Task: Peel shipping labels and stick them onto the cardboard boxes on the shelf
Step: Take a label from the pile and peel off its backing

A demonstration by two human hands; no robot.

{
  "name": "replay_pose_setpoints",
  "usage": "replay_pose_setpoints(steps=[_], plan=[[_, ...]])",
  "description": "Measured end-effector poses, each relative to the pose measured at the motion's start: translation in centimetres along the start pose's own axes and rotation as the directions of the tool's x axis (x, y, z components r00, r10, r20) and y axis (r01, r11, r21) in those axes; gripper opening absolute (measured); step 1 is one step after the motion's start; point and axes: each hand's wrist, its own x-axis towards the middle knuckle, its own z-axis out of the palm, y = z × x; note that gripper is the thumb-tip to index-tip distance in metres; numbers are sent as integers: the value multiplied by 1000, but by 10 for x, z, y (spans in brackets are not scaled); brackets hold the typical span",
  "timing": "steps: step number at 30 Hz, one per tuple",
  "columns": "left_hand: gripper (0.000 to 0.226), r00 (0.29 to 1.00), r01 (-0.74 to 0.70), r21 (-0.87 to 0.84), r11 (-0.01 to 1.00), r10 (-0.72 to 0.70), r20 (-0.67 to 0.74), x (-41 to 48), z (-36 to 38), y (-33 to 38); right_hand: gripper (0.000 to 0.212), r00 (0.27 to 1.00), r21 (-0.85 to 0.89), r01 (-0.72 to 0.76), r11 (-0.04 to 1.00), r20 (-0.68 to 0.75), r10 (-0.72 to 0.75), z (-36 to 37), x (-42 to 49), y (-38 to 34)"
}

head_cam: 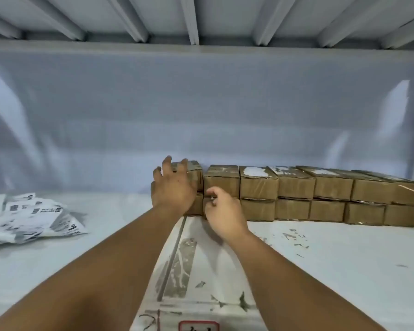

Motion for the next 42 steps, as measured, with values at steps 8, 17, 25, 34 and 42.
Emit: replay_pose_setpoints(steps=[8,17,25,34,42], plan=[[55,999,22,47,999,-24,34,16,33,5,23,999,41,-12,999,31,11,5,5,14],[58,981,23,-12,1000,-25,-193,10,41,6,26,1000,-6,-5,1000,20,6,7,8,17],[74,877,-101,-401,911,-108,-468,-8,2,5,28,999,254,43,966,-41,-34,3,2,-1],[82,861,-299,-326,897,106,-497,-95,-47,-8,45,983,844,-177,506,180,43,-21,-41,-81],[44,984,-179,-445,878,153,-94,-143,-82,-56,40,952,672,-305,675,183,247,-21,-93,-75]])
